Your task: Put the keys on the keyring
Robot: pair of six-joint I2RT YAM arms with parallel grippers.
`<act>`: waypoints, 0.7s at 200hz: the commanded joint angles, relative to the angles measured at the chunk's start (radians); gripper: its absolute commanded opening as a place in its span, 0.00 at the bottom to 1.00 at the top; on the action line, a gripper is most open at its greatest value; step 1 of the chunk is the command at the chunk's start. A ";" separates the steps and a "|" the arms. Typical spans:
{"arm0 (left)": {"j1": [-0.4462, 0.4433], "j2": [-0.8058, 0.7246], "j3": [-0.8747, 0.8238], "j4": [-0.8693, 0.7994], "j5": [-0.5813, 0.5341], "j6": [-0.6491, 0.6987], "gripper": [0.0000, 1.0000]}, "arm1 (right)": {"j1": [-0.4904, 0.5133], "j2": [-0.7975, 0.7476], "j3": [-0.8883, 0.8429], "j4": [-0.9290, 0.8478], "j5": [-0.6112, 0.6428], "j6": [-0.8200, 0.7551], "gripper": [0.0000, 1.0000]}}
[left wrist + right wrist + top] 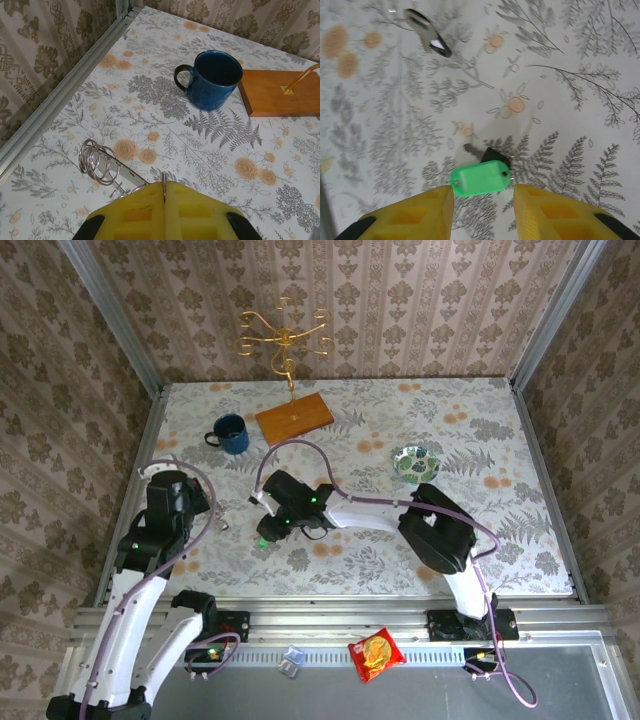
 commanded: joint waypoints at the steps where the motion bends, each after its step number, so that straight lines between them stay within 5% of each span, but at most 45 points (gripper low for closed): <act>1: 0.010 -0.015 0.002 -0.009 -0.022 -0.025 0.00 | 0.002 0.056 0.098 -0.152 0.062 0.094 0.37; 66: 0.010 -0.020 -0.002 -0.020 0.006 -0.029 0.00 | -0.021 0.153 0.276 -0.375 0.016 0.302 0.37; 140: 0.010 -0.005 -0.001 -0.005 0.025 -0.028 0.00 | -0.088 0.192 0.305 -0.362 -0.120 0.395 0.36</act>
